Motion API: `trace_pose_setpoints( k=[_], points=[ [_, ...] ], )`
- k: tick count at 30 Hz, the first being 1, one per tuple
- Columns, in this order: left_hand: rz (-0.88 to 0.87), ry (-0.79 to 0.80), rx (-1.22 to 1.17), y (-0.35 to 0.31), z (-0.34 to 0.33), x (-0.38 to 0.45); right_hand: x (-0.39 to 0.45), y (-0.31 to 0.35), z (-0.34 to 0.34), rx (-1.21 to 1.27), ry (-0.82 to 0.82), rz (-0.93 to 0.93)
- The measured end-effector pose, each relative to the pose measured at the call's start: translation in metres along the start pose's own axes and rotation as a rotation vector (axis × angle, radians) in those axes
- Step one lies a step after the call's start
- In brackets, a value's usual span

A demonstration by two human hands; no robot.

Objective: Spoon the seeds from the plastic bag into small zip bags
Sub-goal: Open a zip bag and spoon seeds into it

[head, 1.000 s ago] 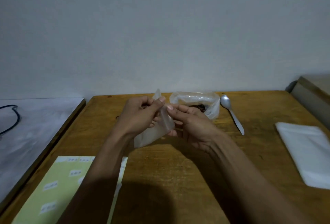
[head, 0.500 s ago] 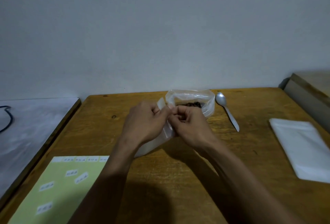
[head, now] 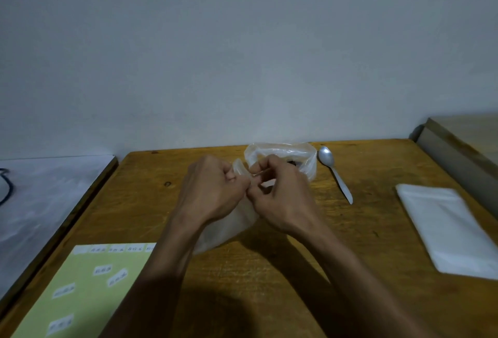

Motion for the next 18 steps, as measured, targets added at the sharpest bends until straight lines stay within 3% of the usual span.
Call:
trace_pose_setpoints(
  k=[7,11,14,16,18],
  points=[
    [-0.017,0.107,-0.186,0.005,0.009,-0.001,0.004,-0.016,0.007,0.128,-0.052,-0.018],
    [-0.159,0.306,0.331,0.005,-0.020,-0.009,0.005,-0.024,-0.002,0.215,0.002,-0.081],
    [-0.208,0.353,0.374,0.007,-0.035,-0.011,0.004,-0.023,-0.018,0.400,0.101,-0.155],
    [-0.206,0.339,0.337,0.013,-0.033,-0.008,0.006,-0.020,-0.015,0.169,0.167,-0.069],
    [-0.255,0.327,0.372,0.014,-0.032,-0.007,0.009,-0.002,-0.008,-0.178,0.171,0.145]
  ],
)
Point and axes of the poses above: each hand's wrist, its own x-axis towards the middle knuckle, its own z-axis out of the back of the hand, y = z × x, the point moved 10 cm from there along x, towards the middle knuckle, and after that the axes turned 9 degrees about z, right-handed, at the moved point
